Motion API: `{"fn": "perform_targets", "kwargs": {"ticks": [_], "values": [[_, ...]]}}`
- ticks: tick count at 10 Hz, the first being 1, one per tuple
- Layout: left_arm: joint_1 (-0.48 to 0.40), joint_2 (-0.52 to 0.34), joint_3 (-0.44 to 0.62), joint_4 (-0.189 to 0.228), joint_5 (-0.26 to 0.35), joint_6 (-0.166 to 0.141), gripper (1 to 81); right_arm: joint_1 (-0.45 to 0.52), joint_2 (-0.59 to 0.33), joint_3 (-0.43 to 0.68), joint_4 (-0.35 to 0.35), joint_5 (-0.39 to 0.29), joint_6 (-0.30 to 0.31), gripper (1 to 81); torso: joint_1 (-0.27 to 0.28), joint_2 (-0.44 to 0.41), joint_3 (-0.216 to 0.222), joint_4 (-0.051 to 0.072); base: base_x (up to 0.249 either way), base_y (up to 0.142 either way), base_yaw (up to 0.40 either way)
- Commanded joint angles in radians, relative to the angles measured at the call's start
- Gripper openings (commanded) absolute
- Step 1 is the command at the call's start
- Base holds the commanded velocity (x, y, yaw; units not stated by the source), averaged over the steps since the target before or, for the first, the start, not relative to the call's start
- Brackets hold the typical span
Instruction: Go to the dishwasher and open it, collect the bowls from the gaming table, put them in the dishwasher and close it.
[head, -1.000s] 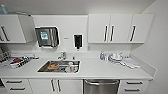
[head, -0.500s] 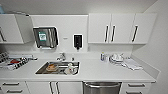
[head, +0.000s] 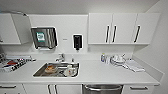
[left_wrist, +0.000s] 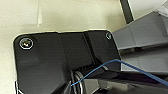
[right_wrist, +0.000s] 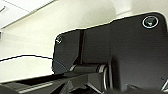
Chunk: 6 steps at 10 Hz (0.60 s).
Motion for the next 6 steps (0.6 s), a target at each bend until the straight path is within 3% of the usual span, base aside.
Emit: {"fn": "perform_targets", "kwargs": {"ticks": [1, 2, 6], "values": [[-0.061, -0.014, 0.018, -0.014, 0.055, 0.002, 81.1, 0.05, -0.01, 0.012, -0.015, -0.046, -0.006, 81.1, 0.0, 0.0, 0.0, 0.0, 0.089, 0.0, 0.0], [-0.06, -0.014, 0.018, -0.015, 0.055, 0.002, 81.1, 0.05, -0.01, 0.012, -0.015, -0.046, -0.006, 81.1, 0.0, 0.0, 0.0, 0.0, 0.087, 0.0, 0.0], [-0.061, -0.013, 0.016, -0.017, 0.055, 0.002, 81.1, 0.05, -0.011, 0.012, -0.015, -0.046, -0.006, 81.1, 0.0, 0.0, 0.0, 0.0, 0.084, 0.065, 0.0]]}}
